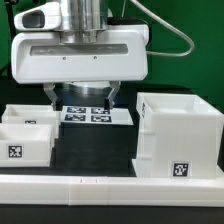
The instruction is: Assemble drawer
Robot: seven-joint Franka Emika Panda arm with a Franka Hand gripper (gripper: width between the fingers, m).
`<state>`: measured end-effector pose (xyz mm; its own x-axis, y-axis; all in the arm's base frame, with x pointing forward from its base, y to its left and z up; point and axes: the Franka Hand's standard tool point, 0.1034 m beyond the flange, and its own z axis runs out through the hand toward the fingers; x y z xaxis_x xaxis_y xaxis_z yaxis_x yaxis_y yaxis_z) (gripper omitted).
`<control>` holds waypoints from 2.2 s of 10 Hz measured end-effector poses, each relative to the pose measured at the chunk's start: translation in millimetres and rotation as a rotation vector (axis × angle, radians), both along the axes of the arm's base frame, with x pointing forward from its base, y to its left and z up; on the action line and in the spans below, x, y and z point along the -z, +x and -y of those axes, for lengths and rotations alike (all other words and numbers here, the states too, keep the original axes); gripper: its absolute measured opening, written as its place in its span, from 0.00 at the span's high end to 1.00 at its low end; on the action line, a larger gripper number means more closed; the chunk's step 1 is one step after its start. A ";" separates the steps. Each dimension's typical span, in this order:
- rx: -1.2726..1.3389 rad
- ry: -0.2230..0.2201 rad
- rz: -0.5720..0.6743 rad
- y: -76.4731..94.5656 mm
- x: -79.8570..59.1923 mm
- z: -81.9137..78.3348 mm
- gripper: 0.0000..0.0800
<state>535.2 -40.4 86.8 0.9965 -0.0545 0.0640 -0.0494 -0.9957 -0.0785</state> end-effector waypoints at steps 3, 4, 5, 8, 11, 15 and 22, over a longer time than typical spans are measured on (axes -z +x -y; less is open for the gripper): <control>0.007 -0.001 -0.005 -2.1 2.6 -0.4 0.19; 0.012 -0.002 -0.019 -8.0 10.1 0.1 0.19; 0.022 -0.007 -0.033 -14.3 19.3 8.5 0.19; 0.022 -0.029 -0.042 -20.5 36.3 32.4 0.19; 0.024 -0.039 -0.050 -25.8 46.6 43.6 0.19; -0.003 -0.067 -0.046 -33.9 75.7 47.6 0.19; -0.022 -0.068 -0.053 -35.6 80.6 47.8 0.54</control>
Offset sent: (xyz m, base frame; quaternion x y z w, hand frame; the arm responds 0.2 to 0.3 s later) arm -0.0216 -0.0140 -0.0186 -0.0735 -0.0376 0.0171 0.9964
